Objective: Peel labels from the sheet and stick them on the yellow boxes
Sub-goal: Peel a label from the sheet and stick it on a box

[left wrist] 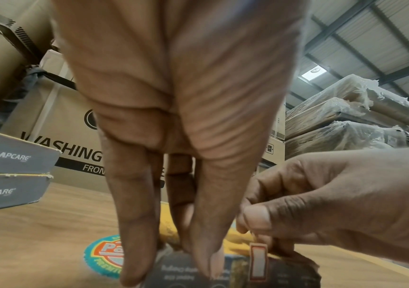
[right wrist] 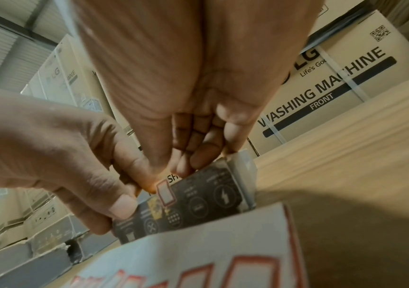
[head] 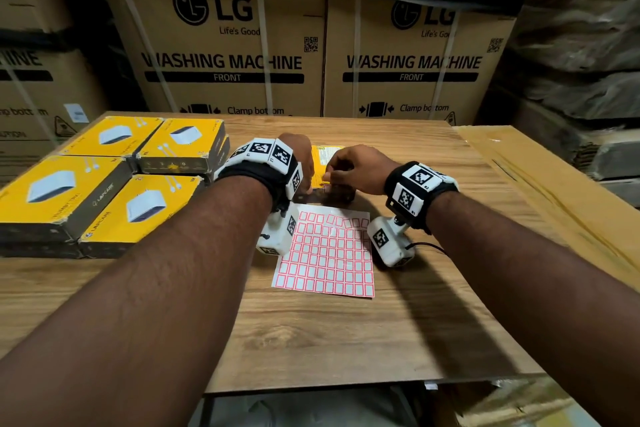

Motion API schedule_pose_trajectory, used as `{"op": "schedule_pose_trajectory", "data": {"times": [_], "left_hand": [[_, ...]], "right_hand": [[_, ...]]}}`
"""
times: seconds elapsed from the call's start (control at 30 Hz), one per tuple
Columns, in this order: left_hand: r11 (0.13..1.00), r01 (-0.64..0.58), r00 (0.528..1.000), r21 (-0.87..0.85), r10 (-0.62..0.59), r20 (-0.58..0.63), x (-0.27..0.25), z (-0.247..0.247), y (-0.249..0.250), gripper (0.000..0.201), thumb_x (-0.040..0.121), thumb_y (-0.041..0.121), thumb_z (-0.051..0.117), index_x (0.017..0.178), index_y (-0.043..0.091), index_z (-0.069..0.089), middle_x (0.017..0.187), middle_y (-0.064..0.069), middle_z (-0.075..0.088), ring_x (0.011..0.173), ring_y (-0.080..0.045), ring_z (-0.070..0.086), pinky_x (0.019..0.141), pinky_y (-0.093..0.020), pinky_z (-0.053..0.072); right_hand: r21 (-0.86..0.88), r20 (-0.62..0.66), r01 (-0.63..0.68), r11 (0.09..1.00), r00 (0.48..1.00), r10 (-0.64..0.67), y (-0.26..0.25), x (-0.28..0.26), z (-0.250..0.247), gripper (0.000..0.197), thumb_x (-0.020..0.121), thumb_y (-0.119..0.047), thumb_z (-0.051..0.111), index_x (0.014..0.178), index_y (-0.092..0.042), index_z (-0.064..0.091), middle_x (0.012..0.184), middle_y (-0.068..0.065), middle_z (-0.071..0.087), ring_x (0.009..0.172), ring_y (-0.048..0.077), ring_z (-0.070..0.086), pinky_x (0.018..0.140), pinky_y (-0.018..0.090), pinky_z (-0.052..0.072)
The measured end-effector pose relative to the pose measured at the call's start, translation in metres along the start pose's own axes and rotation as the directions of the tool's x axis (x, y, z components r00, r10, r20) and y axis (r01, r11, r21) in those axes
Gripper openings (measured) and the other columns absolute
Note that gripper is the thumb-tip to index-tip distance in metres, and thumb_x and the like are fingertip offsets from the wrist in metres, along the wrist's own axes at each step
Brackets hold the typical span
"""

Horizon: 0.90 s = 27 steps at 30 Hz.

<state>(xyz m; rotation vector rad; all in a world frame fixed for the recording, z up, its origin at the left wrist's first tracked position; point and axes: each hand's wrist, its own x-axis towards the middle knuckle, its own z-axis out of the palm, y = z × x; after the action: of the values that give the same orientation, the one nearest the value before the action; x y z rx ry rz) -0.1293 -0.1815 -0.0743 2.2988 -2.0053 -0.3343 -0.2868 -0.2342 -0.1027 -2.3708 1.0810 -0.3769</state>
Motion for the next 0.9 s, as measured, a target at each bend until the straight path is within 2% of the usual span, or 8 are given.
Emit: {"op": "schedule_pose_trajectory", "data": {"times": [0.13, 0.27, 0.37, 0.47, 0.6, 0.7, 0.77, 0.9], "left_hand": [[1.000, 0.011, 1.000, 0.024, -0.011, -0.008, 0.001, 0.001, 0.000, 0.021, 0.069, 0.017, 0.085, 0.088, 0.013, 0.078, 0.081, -0.003, 0.075, 0.071, -0.020, 0.073, 0.074, -0.038, 0.062], [0.998, 0.004, 1.000, 0.056, -0.004, -0.008, 0.000, -0.001, 0.002, 0.017, 0.069, 0.015, 0.084, 0.085, 0.013, 0.078, 0.082, -0.004, 0.075, 0.073, -0.020, 0.073, 0.076, -0.036, 0.061], [0.998, 0.004, 1.000, 0.056, -0.004, -0.007, 0.000, -0.002, 0.000, 0.020, 0.063, 0.016, 0.086, 0.082, 0.015, 0.078, 0.077, 0.000, 0.074, 0.073, -0.018, 0.072, 0.071, -0.031, 0.061], [0.998, 0.014, 1.000, 0.066, -0.013, -0.012, 0.001, -0.002, 0.000, 0.022, 0.061, 0.017, 0.085, 0.082, 0.013, 0.078, 0.076, -0.002, 0.074, 0.071, -0.018, 0.072, 0.072, -0.036, 0.062], [0.995, 0.013, 1.000, 0.097, -0.011, -0.014, 0.002, -0.001, 0.004, 0.027, 0.070, 0.016, 0.083, 0.096, 0.010, 0.077, 0.092, -0.007, 0.075, 0.084, -0.021, 0.072, 0.080, -0.035, 0.060], [0.996, 0.015, 1.000, 0.089, -0.014, -0.013, 0.004, -0.001, 0.003, 0.028, 0.072, 0.017, 0.082, 0.099, 0.010, 0.076, 0.096, -0.007, 0.075, 0.087, -0.021, 0.072, 0.081, -0.033, 0.059], [0.996, 0.016, 1.000, 0.087, -0.014, -0.020, 0.004, 0.000, 0.002, 0.025, 0.071, 0.018, 0.083, 0.095, 0.010, 0.077, 0.092, -0.006, 0.076, 0.083, -0.020, 0.072, 0.079, -0.034, 0.060], [0.997, 0.005, 1.000, 0.080, -0.003, -0.027, 0.005, -0.001, 0.000, 0.025, 0.068, 0.016, 0.084, 0.091, 0.011, 0.078, 0.089, -0.005, 0.075, 0.080, -0.020, 0.072, 0.077, -0.035, 0.061]], "right_hand": [[-0.056, 0.037, -0.004, 0.998, 0.999, 0.006, -0.001, 0.001, 0.001, 0.029, 0.075, -0.036, 0.083, 0.094, -0.021, 0.067, 0.091, -0.006, 0.067, 0.084, 0.010, 0.061, 0.067, 0.021, 0.047], [-0.073, 0.020, -0.002, 0.997, 1.000, 0.003, -0.002, 0.006, -0.003, 0.026, 0.067, -0.033, 0.089, 0.081, -0.021, 0.070, 0.086, -0.006, 0.071, 0.081, 0.010, 0.065, 0.069, 0.023, 0.052], [-0.044, 0.096, -0.026, 0.999, 0.995, 0.031, -0.005, 0.011, -0.011, 0.023, 0.065, -0.033, 0.090, 0.078, -0.021, 0.075, 0.081, -0.007, 0.074, 0.078, 0.008, 0.067, 0.071, 0.023, 0.054], [-0.098, 0.181, -0.038, 0.994, 0.982, 0.055, -0.009, 0.019, -0.018, 0.020, 0.067, -0.035, 0.089, 0.079, -0.024, 0.076, 0.082, -0.009, 0.075, 0.082, 0.008, 0.068, 0.075, 0.024, 0.053], [-0.174, 0.240, -0.080, 0.981, 0.963, 0.121, -0.015, 0.029, -0.023, 0.018, 0.068, -0.038, 0.087, 0.079, -0.028, 0.077, 0.084, -0.011, 0.075, 0.091, 0.009, 0.066, 0.081, 0.028, 0.049], [-0.194, 0.264, -0.100, 0.976, 0.953, 0.150, -0.020, 0.035, -0.022, 0.003, 0.077, -0.025, 0.079, 0.079, -0.025, 0.077, 0.092, -0.006, 0.076, 0.097, 0.014, 0.067, 0.090, 0.033, 0.051], [-0.178, 0.261, -0.148, 0.973, 0.946, 0.192, -0.022, 0.041, -0.020, 0.006, 0.078, -0.015, 0.075, 0.080, -0.020, 0.077, 0.096, 0.003, 0.076, 0.098, 0.021, 0.068, 0.094, 0.037, 0.054], [-0.222, 0.262, -0.187, 0.957, 0.934, 0.244, -0.024, 0.049, -0.018, 0.021, 0.071, -0.022, 0.079, 0.090, -0.013, 0.078, 0.098, 0.008, 0.075, 0.104, 0.030, 0.067, 0.097, 0.048, 0.053]]}}
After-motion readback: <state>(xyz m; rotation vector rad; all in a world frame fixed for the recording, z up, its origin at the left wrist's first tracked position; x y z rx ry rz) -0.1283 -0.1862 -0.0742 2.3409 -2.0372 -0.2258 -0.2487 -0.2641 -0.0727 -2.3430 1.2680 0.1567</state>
